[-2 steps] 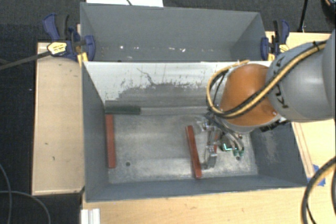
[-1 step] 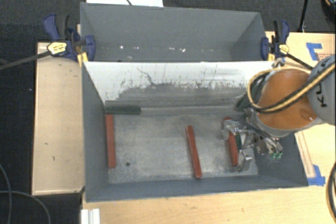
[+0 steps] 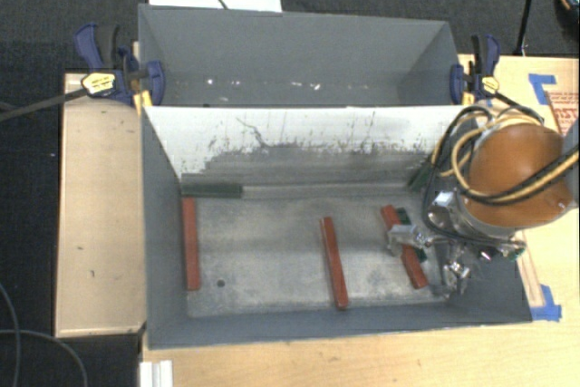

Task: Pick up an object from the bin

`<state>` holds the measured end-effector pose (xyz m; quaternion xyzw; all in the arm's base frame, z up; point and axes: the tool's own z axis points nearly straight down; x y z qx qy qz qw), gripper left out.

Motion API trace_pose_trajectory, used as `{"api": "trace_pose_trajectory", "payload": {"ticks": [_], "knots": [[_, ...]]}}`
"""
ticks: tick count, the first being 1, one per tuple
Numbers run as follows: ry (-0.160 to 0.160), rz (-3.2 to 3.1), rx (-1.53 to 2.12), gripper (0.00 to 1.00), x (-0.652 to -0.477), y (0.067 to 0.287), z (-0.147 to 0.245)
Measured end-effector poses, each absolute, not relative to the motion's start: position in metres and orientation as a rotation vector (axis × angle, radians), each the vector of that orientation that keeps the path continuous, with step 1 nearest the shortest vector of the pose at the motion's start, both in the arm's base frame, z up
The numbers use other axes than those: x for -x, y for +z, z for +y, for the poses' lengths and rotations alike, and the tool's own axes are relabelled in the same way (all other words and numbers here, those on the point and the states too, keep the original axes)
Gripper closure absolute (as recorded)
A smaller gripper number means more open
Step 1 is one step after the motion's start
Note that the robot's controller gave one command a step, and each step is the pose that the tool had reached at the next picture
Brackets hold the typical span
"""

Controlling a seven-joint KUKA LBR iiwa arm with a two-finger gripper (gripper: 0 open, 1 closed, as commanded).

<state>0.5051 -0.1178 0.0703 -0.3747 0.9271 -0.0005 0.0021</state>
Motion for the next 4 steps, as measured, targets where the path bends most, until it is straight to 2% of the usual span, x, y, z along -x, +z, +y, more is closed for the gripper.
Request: {"api": "trace_pose_trajectory", "payload": {"ticks": [1, 2, 3, 4], "knots": [[-0.002, 2.997, 0.918, 0.0, -0.572, 0.071, -0.122], [0.008, 2.643, 1.688, 0.0, -0.568, 0.07, -0.114], [0.002, 2.655, 1.677, 1.0, -0.568, 0.071, -0.118], [-0.008, 2.627, 1.709, 1.0, -0.563, 0.215, -0.104]]}}
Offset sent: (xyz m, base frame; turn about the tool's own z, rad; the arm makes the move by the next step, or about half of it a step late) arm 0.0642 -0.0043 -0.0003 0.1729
